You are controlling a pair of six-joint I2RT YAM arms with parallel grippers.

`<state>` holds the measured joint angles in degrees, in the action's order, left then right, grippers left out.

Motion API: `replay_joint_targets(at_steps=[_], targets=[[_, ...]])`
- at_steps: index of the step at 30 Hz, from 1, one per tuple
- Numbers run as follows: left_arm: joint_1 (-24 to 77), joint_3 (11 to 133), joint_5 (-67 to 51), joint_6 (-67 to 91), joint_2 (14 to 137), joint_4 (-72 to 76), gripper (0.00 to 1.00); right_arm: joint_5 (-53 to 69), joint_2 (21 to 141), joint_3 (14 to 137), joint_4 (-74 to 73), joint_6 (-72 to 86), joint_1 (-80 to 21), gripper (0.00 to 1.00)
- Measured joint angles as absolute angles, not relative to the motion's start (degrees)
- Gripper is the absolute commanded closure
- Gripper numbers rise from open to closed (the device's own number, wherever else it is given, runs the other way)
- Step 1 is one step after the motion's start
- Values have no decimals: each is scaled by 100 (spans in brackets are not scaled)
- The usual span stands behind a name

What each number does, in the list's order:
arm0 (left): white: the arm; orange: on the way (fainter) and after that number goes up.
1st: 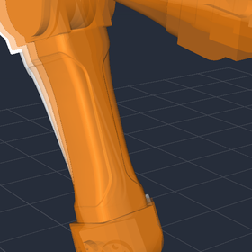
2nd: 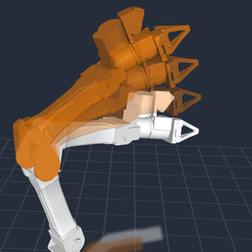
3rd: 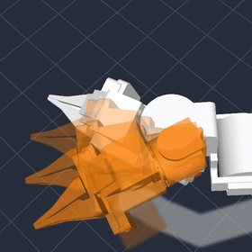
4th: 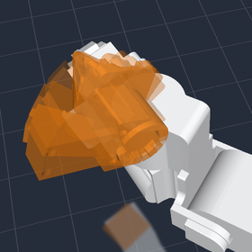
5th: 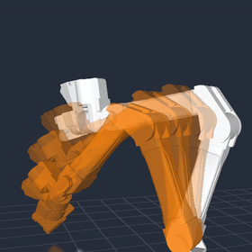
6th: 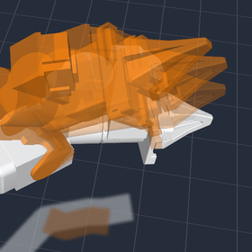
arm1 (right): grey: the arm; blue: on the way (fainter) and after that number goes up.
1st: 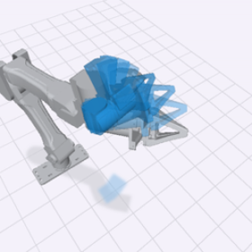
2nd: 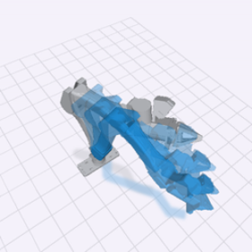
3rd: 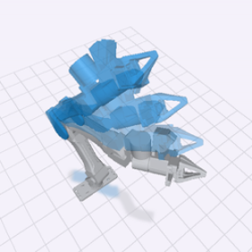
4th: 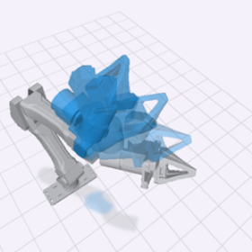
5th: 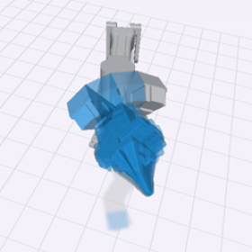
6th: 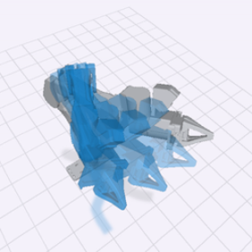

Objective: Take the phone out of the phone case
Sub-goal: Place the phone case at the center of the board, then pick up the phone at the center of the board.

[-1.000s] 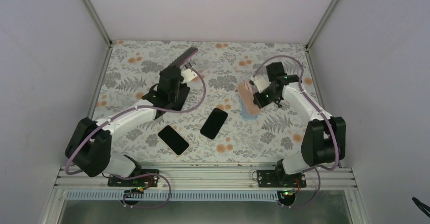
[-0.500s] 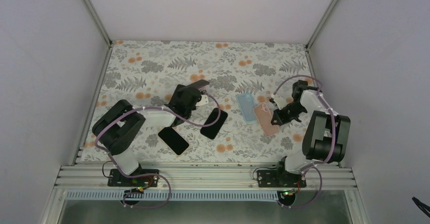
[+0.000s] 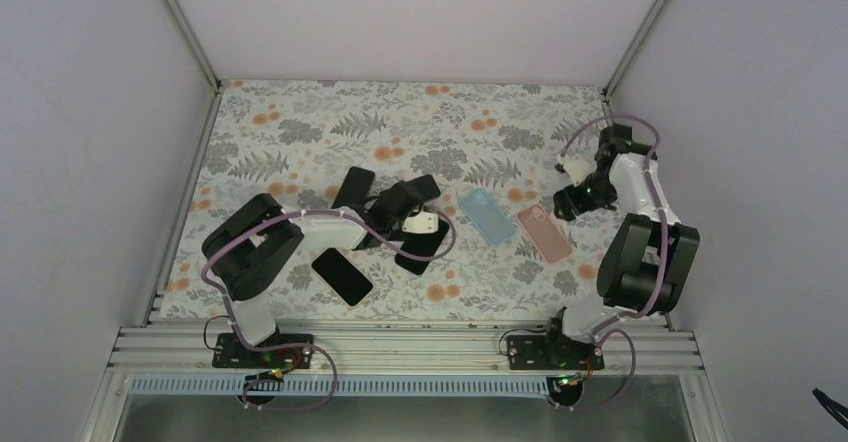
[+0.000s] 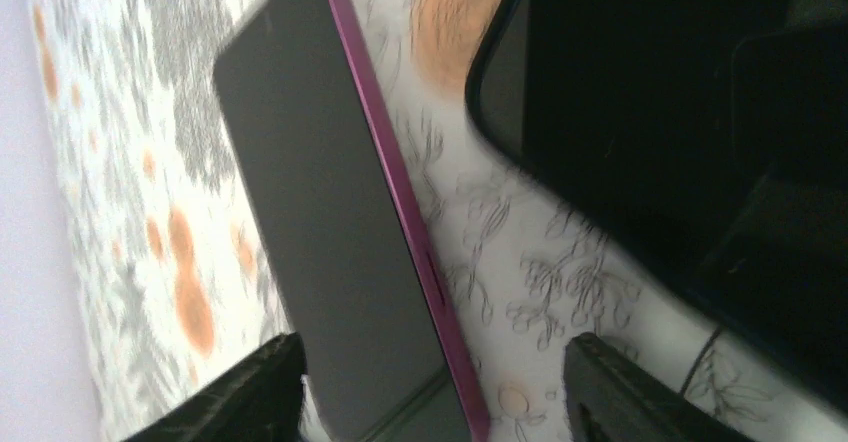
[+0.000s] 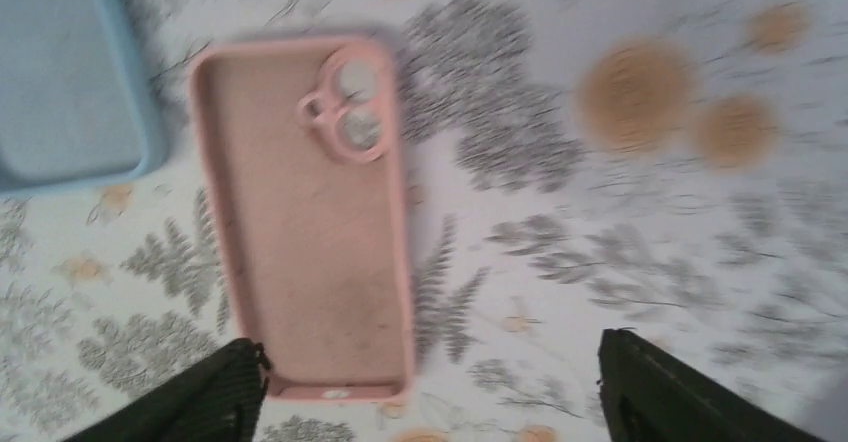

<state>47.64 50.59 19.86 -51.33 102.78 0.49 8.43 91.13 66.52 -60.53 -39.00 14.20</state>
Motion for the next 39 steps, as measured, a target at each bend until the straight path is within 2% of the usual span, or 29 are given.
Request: replay_joint_targets(at_steps=[1,2,6,10,14,19,24,27,35,39], targets=[[4816,5177,1894,-5070,10254,-84,6,733,9102,6851,-6055,-3879,1385,10],[4829,5321,1699,-5013,10224,-259,1,600,9089,7050,-6069,-3872,1341,8],[4827,5745,1151,-4816,10143,-1081,0,318,8934,7561,-6069,-3830,764,4],[4617,6187,451,-4700,9714,-2202,0,266,8512,7299,-5916,-3791,-574,4],[3820,7474,-298,-4543,9164,-3328,0,438,8259,6943,-5822,-3662,-1780,5],[2639,8750,-805,-4379,8423,-3955,0,716,8468,6869,-5645,-3155,-2877,5],[1559,8711,-856,-4226,7568,-3955,0,412,8788,6525,-4731,-2709,-4622,5],[934,8405,-797,-4093,7277,-3771,0,27,9312,6632,-4121,-2536,-5280,5],[30,7402,-687,-3776,6987,-3435,0,-1269,10960,7120,-3085,-2373,-5561,5],[-183,7118,-718,-3688,6893,-3326,0,-1597,10956,7002,-2751,-2320,-5588,3]])
